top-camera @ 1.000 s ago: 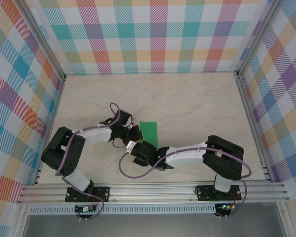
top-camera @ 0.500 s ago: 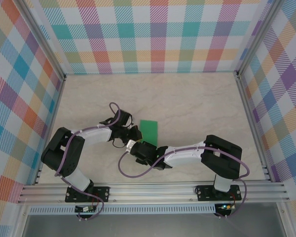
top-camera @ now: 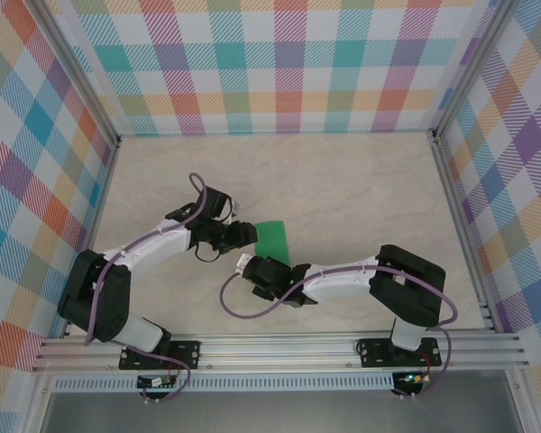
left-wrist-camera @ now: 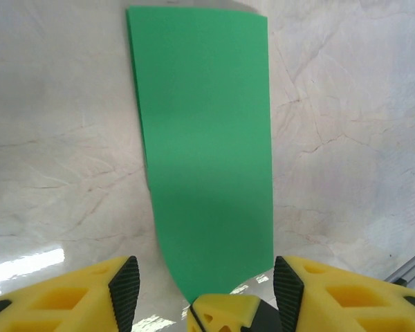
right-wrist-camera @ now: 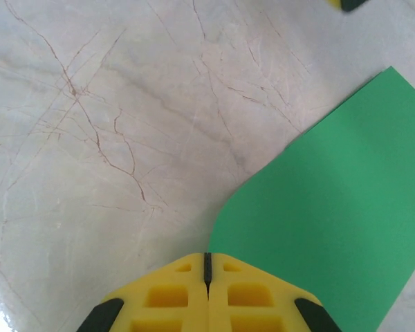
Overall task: Fold a paper plane with a square sheet of paper (fold left side to right side)
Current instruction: Third fold the triangle at the center of the table.
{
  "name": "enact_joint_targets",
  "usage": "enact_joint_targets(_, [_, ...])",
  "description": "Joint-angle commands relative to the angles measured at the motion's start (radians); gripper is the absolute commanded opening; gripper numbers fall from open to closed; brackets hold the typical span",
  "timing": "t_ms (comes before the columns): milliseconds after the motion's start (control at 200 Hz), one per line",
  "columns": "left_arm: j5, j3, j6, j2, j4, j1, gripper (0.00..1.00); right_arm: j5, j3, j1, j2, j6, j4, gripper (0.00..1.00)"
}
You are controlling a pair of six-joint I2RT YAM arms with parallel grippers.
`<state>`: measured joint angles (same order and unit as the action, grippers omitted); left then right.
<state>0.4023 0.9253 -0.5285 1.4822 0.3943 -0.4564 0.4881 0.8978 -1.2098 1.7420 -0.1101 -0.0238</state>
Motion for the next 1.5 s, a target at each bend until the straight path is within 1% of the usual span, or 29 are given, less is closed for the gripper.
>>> enact_joint_targets(0, [0.054, 0.055, 0.056, 0.027, 0.042, 0.012, 0.49, -0.033, -0.005, 0.011, -0.032, 0.046, -0.012, 0.00])
enact_joint_targets(70, [0.108, 0.101, 0.072, 0.089, 0.013, 0.005, 0.41, -0.037, -0.005, 0.015, -0.034, 0.052, -0.014, 0.00])
enact_joint_targets(205, [0.120, 0.247, 0.125, 0.261, 0.049, -0.033, 0.29, -0.042, 0.000, 0.021, -0.033, 0.055, -0.020, 0.00])
enact_joint_targets(365, [0.127, 0.398, 0.159, 0.459, 0.079, -0.067, 0.22, -0.048, 0.007, 0.028, -0.028, 0.056, -0.030, 0.00])
enact_joint_targets(550, [0.102, 0.480, 0.155, 0.589, 0.074, -0.088, 0.17, -0.067, 0.007, 0.038, -0.034, 0.063, -0.033, 0.00])
enact_joint_targets(680, [0.072, 0.494, 0.150, 0.626, 0.072, -0.096, 0.16, -0.091, 0.006, 0.045, -0.039, 0.071, -0.038, 0.00])
enact_joint_targets(810, [0.060, 0.491, 0.163, 0.644, 0.085, -0.105, 0.15, -0.148, 0.007, 0.072, -0.056, 0.094, -0.051, 0.00])
enact_joint_targets(1065, [0.040, 0.478, 0.183, 0.658, 0.102, -0.113, 0.14, -0.387, -0.019, 0.210, -0.136, 0.170, -0.071, 0.00])
enact_joint_targets(1165, [0.041, 0.481, 0.183, 0.663, 0.100, -0.114, 0.13, -0.481, -0.022, 0.269, -0.139, 0.195, -0.084, 0.00])
enact_joint_targets(1265, [0.041, 0.482, 0.183, 0.665, 0.100, -0.116, 0.12, -0.542, -0.023, 0.322, -0.133, 0.225, -0.095, 0.00])
enact_joint_targets(1340, [0.040, 0.482, 0.183, 0.664, 0.101, -0.116, 0.12, -0.573, -0.026, 0.349, -0.126, 0.240, -0.100, 0.00])
enact_joint_targets(1495, [0.040, 0.485, 0.185, 0.667, 0.104, -0.119, 0.12, -0.573, -0.017, 0.379, -0.101, 0.266, -0.131, 0.00])
